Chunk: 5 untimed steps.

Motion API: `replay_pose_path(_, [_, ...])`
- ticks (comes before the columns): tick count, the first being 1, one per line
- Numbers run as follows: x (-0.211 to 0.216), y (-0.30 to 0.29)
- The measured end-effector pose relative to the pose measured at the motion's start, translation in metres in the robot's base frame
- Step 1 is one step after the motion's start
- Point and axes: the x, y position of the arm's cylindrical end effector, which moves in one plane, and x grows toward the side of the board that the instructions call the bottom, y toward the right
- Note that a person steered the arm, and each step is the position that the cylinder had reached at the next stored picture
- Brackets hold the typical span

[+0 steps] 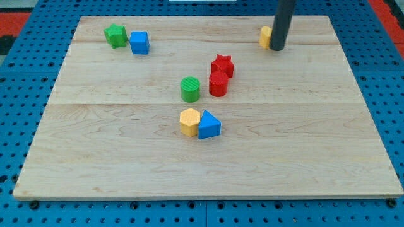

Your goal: Slide the heart top right to the green circle

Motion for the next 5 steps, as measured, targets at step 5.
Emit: replay_pose_path(5, [-0.056,-0.032])
